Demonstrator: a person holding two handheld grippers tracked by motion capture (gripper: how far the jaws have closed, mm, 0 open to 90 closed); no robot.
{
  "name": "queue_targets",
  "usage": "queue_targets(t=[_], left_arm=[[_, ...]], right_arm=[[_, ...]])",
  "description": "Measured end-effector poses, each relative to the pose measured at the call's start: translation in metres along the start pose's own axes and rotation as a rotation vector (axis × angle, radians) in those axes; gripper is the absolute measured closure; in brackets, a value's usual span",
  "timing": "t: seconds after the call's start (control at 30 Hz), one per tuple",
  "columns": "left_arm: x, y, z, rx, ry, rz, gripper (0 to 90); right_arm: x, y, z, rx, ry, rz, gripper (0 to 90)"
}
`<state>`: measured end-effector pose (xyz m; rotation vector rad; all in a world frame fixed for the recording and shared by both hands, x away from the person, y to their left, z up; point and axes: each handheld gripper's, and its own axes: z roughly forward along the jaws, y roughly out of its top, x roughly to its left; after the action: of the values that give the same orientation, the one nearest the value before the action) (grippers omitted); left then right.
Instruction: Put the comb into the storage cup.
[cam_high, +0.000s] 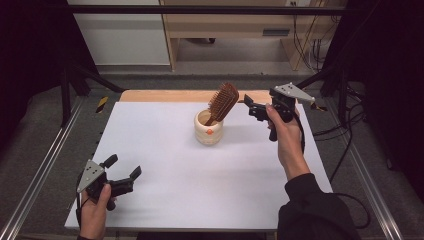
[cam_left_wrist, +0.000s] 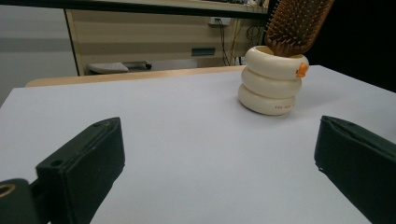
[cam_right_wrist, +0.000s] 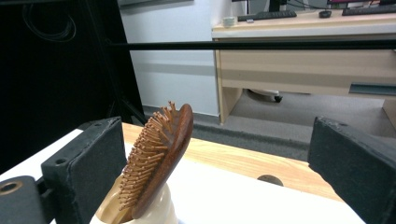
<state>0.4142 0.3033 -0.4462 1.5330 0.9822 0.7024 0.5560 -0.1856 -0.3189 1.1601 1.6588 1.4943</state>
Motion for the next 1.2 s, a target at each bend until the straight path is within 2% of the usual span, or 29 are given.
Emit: queue_targets(t=[0.4,0.8,1.2], left_arm=[[0.004,0.0,-0.003,-0.014,0.017,-0.007,1.8],[0.006,0.0,-0.004,-0.029,0.032,-0.013,1.8],[0.008,0.0,-0.006,-0.034,0.036,-0.029,1.8]], right_arm=[[-0.007,0.002,-0.025,-0.041,0.024,-0.012,4.7],[-0.012,-0.006,-0.04,-0.031,0.034,-0.025,4.0],[-0.019,-0.017,-0.051,-0.016,0.018,-0.032,3.8]])
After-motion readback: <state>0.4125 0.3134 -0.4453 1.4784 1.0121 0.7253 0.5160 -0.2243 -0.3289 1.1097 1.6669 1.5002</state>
